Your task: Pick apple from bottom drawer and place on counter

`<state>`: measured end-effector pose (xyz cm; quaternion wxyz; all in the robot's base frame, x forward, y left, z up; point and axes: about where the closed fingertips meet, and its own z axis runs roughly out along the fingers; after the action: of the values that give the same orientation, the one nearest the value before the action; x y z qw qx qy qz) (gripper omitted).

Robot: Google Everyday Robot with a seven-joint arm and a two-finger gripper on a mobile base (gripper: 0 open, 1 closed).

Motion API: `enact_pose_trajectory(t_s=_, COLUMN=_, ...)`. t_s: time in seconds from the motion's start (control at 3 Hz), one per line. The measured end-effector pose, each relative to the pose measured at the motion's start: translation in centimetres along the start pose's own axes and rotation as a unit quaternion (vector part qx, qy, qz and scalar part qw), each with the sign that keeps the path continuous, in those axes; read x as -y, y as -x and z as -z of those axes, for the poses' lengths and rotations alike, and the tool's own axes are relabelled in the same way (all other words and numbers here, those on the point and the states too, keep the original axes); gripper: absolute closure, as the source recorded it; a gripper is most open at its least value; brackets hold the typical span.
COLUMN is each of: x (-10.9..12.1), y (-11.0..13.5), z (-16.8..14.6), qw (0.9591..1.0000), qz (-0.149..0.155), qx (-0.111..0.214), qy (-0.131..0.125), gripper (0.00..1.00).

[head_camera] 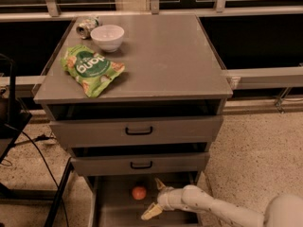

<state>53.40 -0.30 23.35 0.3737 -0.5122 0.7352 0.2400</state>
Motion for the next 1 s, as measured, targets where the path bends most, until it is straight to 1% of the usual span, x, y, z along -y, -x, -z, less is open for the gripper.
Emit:
enact_pose_trajectory(t_s=0.67, x=1.5, y=-1.5, z=-3.7, qw=0.9999, qz=0.001, qx=-0.013, qy=0.007, gripper=0.00)
enact_pose_trajectory(t_s=1.0, x=1.9, y=-2.0, z=-5.6, qw=0.9999, qz=0.005, qx=-0.009, qy=0.013, gripper=0.00)
